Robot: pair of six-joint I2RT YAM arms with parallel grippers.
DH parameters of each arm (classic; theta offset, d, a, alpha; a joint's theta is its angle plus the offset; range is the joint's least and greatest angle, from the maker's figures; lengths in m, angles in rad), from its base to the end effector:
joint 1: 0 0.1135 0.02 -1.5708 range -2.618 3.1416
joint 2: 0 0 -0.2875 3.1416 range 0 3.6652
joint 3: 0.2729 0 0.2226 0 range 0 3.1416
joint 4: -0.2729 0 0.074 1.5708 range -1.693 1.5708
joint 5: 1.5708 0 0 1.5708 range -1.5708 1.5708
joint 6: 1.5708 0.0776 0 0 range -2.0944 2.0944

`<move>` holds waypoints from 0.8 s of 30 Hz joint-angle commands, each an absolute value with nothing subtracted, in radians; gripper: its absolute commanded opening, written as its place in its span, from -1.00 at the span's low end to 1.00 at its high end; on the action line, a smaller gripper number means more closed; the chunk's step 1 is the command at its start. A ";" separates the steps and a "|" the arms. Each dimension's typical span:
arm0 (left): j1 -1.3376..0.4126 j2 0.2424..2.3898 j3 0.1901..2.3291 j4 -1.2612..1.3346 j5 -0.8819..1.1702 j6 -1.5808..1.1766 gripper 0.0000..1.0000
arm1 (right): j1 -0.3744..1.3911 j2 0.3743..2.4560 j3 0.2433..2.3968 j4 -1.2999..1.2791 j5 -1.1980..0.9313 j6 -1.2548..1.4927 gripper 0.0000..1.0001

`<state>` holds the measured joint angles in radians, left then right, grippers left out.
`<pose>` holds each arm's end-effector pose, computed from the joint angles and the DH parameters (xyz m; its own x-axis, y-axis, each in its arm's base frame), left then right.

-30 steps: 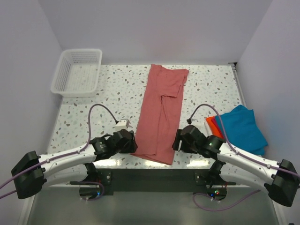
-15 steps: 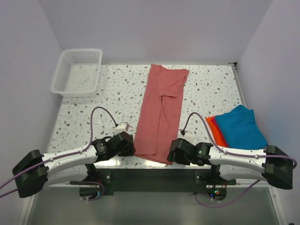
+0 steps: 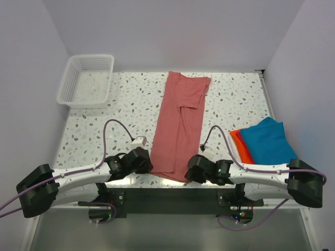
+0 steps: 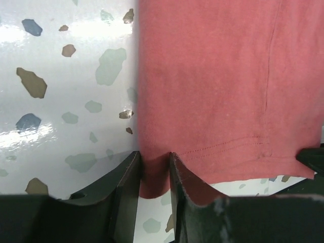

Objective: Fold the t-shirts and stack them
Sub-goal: Fold the tshirt

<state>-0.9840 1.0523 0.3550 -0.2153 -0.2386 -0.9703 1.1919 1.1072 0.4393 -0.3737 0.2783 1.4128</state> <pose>0.1104 -0.1329 0.1534 -0.8490 -0.1710 -0.4999 0.0506 0.9155 -0.3990 0.0834 0.1518 0.1567 -0.8818 0.3523 -0.3136 0.1828 0.8682 0.4612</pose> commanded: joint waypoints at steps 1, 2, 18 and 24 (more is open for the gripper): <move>-1.000 1.089 0.301 -0.203 -0.180 -0.988 -0.34 | 1.200 1.140 0.400 -0.379 0.307 1.430 -0.39; -1.002 1.091 0.295 -0.199 -0.173 -0.991 -0.42 | 1.200 1.140 0.403 -0.386 0.307 1.427 -0.62; -1.190 0.960 0.383 -0.344 -0.233 -1.120 -1.00 | 1.198 0.980 0.606 -0.735 0.307 1.079 -1.00; -1.115 1.035 0.549 -0.338 -0.327 -1.014 -1.00 | 1.139 1.109 0.751 -0.726 0.403 0.948 -1.00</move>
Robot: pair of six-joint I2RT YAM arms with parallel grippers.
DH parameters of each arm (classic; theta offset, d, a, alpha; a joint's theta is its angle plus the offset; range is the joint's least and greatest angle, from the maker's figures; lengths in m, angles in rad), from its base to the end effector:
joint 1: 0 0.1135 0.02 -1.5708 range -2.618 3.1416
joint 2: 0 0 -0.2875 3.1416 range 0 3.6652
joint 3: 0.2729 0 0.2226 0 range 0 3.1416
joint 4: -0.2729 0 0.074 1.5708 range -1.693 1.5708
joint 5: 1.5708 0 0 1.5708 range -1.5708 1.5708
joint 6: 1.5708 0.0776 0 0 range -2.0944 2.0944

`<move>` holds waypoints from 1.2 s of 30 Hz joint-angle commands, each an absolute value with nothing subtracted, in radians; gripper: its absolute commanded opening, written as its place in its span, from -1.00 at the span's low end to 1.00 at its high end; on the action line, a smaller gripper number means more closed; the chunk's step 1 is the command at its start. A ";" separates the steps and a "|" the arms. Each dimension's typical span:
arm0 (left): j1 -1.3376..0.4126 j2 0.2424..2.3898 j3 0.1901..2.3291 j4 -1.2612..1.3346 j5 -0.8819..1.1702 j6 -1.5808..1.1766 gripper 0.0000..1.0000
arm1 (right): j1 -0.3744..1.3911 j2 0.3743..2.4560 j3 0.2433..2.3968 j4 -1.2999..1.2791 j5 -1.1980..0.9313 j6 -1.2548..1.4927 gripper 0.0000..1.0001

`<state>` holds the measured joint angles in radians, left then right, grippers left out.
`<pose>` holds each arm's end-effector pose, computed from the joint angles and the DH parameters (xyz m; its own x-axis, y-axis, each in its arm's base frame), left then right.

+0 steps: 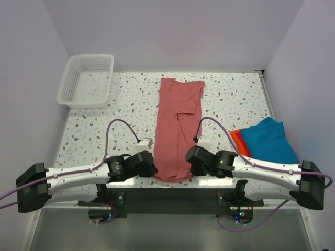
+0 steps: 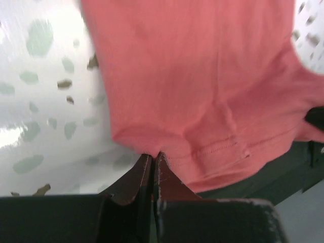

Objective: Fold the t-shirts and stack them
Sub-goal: Fold the tshirt

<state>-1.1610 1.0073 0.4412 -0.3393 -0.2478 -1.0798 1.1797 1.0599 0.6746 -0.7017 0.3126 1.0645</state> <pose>0.0859 -0.1499 0.1748 -0.8787 -0.1229 -0.4613 0.1144 0.8839 -0.4535 0.0866 0.1475 0.2084 -0.8853 0.0360 -0.4637 -0.1050 0.9558 0.2748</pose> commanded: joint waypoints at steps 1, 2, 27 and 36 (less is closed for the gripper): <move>-1.099 1.070 0.566 -0.304 -0.333 -0.999 -1.00 | 1.120 1.123 0.761 -0.712 0.410 0.933 -1.00; -1.056 1.089 0.581 -0.286 -0.331 -0.973 -1.00 | 1.094 1.137 0.767 -0.695 0.407 0.916 -1.00; -0.687 1.607 0.911 0.100 -0.316 -0.854 -1.00 | 0.598 1.545 0.988 -0.313 0.330 0.684 -1.00; -0.612 1.722 1.060 0.075 -0.256 -0.802 -1.00 | 0.496 1.655 1.104 -0.296 0.216 0.655 -1.00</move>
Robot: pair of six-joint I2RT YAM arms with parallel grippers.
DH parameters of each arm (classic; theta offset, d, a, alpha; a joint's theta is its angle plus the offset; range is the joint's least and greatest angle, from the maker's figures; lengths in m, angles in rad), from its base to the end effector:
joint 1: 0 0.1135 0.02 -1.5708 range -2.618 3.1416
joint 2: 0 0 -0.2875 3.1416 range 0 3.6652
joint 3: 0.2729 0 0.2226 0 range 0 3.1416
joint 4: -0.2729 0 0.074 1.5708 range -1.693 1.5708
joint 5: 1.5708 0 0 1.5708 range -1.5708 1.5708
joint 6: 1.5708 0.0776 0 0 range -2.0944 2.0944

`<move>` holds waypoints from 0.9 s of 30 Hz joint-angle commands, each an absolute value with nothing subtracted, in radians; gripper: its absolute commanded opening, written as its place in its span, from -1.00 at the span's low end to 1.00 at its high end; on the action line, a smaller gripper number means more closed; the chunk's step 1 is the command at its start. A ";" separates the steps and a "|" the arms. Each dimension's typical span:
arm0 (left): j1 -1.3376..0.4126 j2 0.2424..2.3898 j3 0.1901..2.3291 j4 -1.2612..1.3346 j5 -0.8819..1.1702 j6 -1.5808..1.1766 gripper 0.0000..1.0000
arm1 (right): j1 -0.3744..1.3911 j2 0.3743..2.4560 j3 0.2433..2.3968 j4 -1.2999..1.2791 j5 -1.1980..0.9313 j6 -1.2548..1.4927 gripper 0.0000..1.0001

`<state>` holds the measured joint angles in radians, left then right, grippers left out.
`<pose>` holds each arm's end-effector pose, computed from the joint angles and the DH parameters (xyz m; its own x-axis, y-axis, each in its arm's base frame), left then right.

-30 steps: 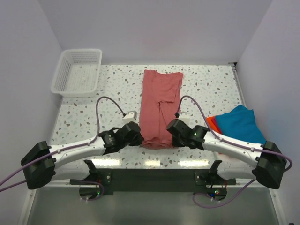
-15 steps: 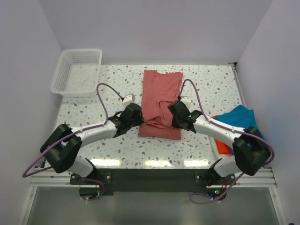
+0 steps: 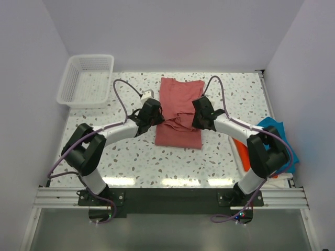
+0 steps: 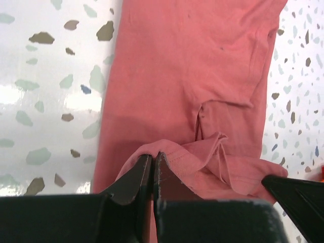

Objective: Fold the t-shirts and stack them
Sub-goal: Fold the tshirt

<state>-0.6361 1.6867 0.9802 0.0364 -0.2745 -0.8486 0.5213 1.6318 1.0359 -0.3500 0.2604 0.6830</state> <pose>0.3116 -0.2039 0.2132 -0.6311 -0.4318 -0.6444 -0.1098 0.8721 -0.4768 0.3011 0.1499 0.2090 -0.7668 0.2629 -0.5856 0.1719 0.9631 0.2072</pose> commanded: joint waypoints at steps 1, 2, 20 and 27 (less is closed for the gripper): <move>-0.606 1.733 1.072 0.072 -0.250 -0.799 -1.00 | 0.488 1.679 1.117 -0.299 0.212 0.653 -1.00; -0.594 1.753 1.092 0.071 -0.238 -0.796 -1.00 | 0.476 1.690 1.136 -0.302 0.207 0.650 -1.00; -0.436 1.746 1.151 0.156 -0.069 -0.672 0.34 | 0.241 1.803 1.302 -0.359 -0.034 0.606 0.55; -0.482 1.612 1.049 0.083 -0.086 -0.692 -0.27 | 0.345 1.629 1.186 -0.397 0.092 0.558 0.34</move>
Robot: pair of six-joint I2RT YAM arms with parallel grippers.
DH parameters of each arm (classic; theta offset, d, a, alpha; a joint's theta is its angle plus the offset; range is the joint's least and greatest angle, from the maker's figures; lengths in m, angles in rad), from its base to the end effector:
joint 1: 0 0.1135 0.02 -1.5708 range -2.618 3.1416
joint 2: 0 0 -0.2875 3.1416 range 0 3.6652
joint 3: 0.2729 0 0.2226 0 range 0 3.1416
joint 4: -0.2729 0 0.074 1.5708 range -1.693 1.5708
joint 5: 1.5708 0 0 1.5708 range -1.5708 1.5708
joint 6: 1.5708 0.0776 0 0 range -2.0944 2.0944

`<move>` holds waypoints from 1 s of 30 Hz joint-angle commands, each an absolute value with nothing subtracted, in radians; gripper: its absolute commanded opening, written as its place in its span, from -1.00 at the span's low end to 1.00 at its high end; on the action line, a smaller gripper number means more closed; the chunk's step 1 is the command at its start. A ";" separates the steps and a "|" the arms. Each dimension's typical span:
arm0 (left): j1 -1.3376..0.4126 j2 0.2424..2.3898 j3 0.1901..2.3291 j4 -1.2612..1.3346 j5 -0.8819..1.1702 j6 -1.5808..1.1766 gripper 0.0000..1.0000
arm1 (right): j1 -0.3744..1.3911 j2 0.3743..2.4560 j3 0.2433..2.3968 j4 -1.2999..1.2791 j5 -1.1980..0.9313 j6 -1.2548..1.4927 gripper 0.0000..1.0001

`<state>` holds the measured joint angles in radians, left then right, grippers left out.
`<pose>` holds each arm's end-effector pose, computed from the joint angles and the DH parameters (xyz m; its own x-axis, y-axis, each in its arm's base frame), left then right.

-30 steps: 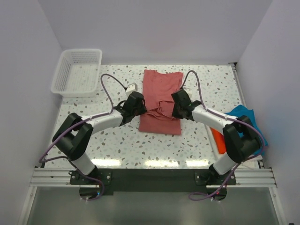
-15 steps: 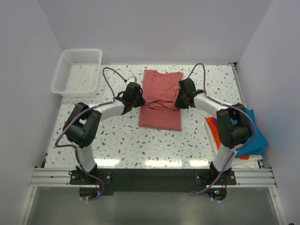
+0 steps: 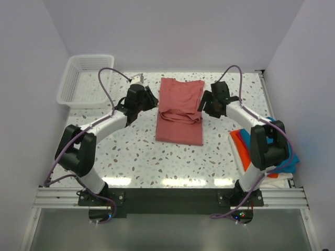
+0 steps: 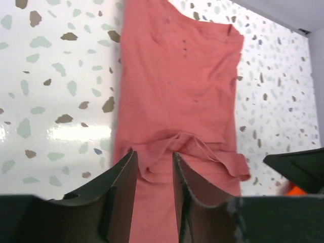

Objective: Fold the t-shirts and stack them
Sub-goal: Fold the tshirt

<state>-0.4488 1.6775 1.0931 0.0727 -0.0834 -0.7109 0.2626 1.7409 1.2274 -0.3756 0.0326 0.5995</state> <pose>0.3582 -0.1653 0.2570 -0.5737 -0.4454 -0.6873 -0.0098 0.8429 -0.5380 0.3680 0.0963 0.2261 -0.7543 0.3812 -0.5345 0.2253 0.9150 0.3346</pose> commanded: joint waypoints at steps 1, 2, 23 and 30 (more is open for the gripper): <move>-0.507 1.606 1.028 0.080 -0.089 -0.698 -0.38 | 0.395 1.599 1.140 -0.382 0.109 0.564 0.13; -0.521 1.608 1.019 0.071 -0.090 -0.699 -0.49 | 0.419 1.588 1.118 -0.374 0.130 0.569 0.00; -0.630 1.910 1.213 0.002 -0.146 -0.640 -0.95 | 0.517 1.862 1.268 -0.409 0.287 0.512 -0.97; -0.574 1.974 1.282 -0.034 -0.130 -0.629 -0.83 | 0.492 1.937 1.365 -0.437 0.279 0.500 -0.97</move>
<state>-0.6098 1.9465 1.2293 -0.0200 -0.1188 -0.6598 0.5098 1.9141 1.3102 -0.4110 0.2501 0.5224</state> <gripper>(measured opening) 0.079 0.018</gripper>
